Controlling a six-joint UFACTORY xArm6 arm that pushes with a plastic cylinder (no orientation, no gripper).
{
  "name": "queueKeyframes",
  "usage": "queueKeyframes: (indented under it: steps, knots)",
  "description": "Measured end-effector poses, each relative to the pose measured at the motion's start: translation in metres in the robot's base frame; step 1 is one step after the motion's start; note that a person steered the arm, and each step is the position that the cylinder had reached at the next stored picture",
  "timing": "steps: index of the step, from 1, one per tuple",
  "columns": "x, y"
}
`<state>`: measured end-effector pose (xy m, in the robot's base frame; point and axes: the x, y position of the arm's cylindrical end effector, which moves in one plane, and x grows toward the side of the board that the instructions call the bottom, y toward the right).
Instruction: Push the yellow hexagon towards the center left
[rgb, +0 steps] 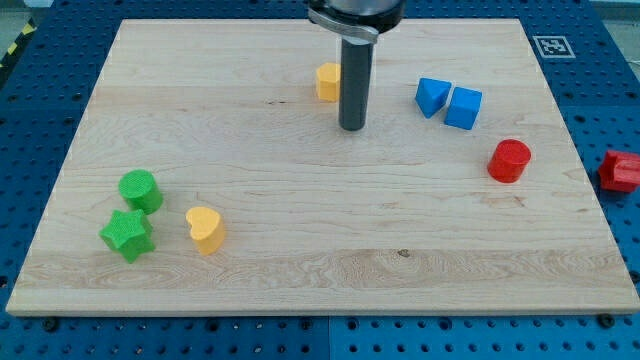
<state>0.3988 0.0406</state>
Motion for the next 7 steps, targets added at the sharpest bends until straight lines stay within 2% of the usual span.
queueKeyframes:
  steps: [3, 4, 7]
  knots:
    - [-0.011, 0.005]
    - [-0.012, 0.025]
    - [-0.058, 0.028]
